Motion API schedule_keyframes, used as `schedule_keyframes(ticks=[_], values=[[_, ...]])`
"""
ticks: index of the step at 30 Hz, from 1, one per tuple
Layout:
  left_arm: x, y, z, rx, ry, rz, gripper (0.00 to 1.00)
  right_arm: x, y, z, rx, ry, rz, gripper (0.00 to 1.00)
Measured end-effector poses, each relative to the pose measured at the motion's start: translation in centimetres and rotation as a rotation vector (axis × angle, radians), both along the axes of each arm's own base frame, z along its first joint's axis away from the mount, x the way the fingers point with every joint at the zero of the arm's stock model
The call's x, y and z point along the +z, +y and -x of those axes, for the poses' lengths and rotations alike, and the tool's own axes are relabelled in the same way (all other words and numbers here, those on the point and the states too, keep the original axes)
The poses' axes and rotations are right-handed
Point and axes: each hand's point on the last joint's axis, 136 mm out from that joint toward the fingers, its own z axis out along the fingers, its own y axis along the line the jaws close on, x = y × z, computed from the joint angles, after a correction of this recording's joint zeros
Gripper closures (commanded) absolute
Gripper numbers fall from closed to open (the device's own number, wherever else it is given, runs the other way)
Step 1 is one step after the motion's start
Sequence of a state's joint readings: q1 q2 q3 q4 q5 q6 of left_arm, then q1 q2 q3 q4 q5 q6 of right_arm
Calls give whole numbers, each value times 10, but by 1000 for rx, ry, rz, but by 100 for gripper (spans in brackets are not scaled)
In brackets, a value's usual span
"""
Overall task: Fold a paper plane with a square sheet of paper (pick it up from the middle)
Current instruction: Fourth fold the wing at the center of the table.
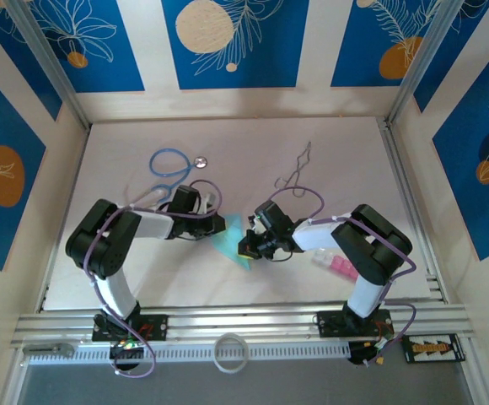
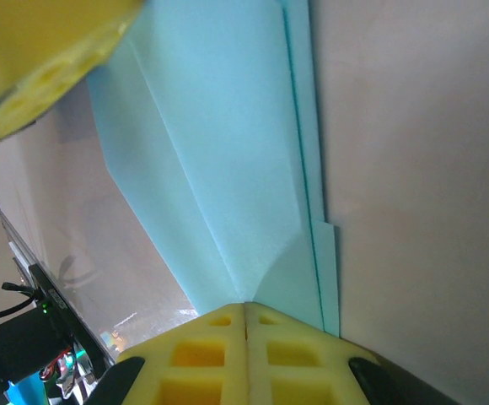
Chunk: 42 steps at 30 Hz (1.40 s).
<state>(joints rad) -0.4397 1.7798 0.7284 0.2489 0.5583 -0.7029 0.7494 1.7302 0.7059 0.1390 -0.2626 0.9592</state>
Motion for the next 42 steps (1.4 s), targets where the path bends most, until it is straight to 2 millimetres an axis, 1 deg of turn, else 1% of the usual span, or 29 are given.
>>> schedule_keyframes(ticks=[6,17,22,24,27,30,34,36,39,42], values=[[0,17,-18,37,28,13,96,0,0,0,1,0,0,100],[1,35,-39,69,28,-46,97,0,0,0,3,-5,0,100],[8,50,-63,112,-20,-110,97,0,-2,3,9,1,9,100],[9,53,-65,121,-25,-123,97,0,-2,3,10,0,9,100],[14,55,-63,122,-27,-132,97,0,-2,3,14,-2,10,100],[30,56,-59,124,-58,-123,97,1,-2,3,24,1,18,100],[59,47,-51,111,-124,-84,96,1,-3,3,35,0,21,100],[68,34,-43,79,-145,-64,96,2,-3,4,41,0,18,99],[69,6,-25,-6,-150,-42,97,3,-5,5,45,1,24,97],[61,-10,-10,-63,-130,-44,97,3,-8,7,45,8,36,94]])
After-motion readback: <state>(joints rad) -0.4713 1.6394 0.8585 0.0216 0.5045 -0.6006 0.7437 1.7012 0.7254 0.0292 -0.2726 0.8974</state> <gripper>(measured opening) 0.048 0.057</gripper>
